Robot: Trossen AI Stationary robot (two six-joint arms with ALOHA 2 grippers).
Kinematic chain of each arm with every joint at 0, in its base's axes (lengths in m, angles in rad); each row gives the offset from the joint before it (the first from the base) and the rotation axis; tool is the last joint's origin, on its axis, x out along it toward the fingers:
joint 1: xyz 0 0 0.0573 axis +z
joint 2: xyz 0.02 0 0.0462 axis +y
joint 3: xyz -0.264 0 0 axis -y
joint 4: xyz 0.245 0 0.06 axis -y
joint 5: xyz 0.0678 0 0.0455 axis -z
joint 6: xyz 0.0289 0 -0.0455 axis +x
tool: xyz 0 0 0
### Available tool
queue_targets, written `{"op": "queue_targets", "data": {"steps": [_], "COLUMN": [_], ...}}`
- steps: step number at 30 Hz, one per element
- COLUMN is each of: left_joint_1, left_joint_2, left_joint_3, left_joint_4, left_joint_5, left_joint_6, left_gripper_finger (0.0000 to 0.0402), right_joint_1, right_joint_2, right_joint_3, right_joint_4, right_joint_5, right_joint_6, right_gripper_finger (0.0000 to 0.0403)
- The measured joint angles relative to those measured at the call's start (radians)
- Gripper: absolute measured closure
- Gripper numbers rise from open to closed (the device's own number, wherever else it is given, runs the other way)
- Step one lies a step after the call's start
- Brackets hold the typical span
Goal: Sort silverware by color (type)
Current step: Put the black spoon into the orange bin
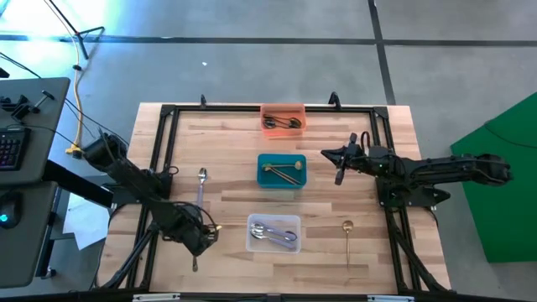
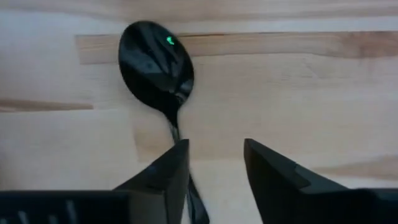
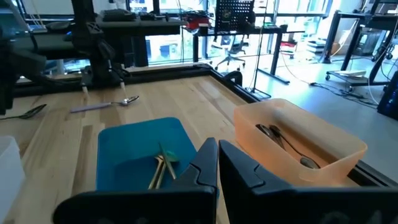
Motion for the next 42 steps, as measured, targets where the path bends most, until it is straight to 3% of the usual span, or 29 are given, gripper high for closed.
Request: {"op": "queue_targets", "data": {"steps": [4, 9, 18, 24, 28, 33, 42], "left_joint_1": [-0.017, -0.022, -0.041, -0.039, -0.008, 0.089, 0.453], "left_joint_2": [0.0, -0.001, 0.064, 0.083, 0.062, 0.041, -0.07], "left_joint_3": [-0.069, -0.076, -0.074, -0.071, -0.074, -0.076, -0.076], "left_joint_4": [0.068, 0.063, 0.105, 0.098, 0.093, 0.081, 0.05], "left_joint_5": [0.012, 0.03, 0.025, 0.014, 0.004, -0.078, -0.07], "left_joint_6": [-0.043, -0.041, -0.013, 0.085, 0.21, 0.418, 1.033], "left_gripper_finger": [0.0238, 0.0243, 0.0301, 0.0346, 0.0391, 0.0396, 0.04], "right_joint_1": [0.0, 0.0, 0.0, 0.0, 0.0, 0.0, -0.016], "right_joint_2": [0.0, 0.0, 0.0, 0.0, 0.0, 0.0, 0.0], "right_joint_3": [0.0, 0.0, 0.0, 0.0, 0.0, 0.0, 0.0], "right_joint_4": [0.0, -0.001, -0.002, -0.008, -0.007, -0.007, 0.019], "right_joint_5": [0.0, 0.0, 0.001, 0.001, 0.001, 0.001, 0.002], "right_joint_6": [0.001, 0.008, 0.009, 0.006, 0.006, 0.0, -0.027], "right_gripper_finger": [0.0403, 0.0403, 0.0403, 0.0403, 0.0403, 0.0403, 0.0403]}}
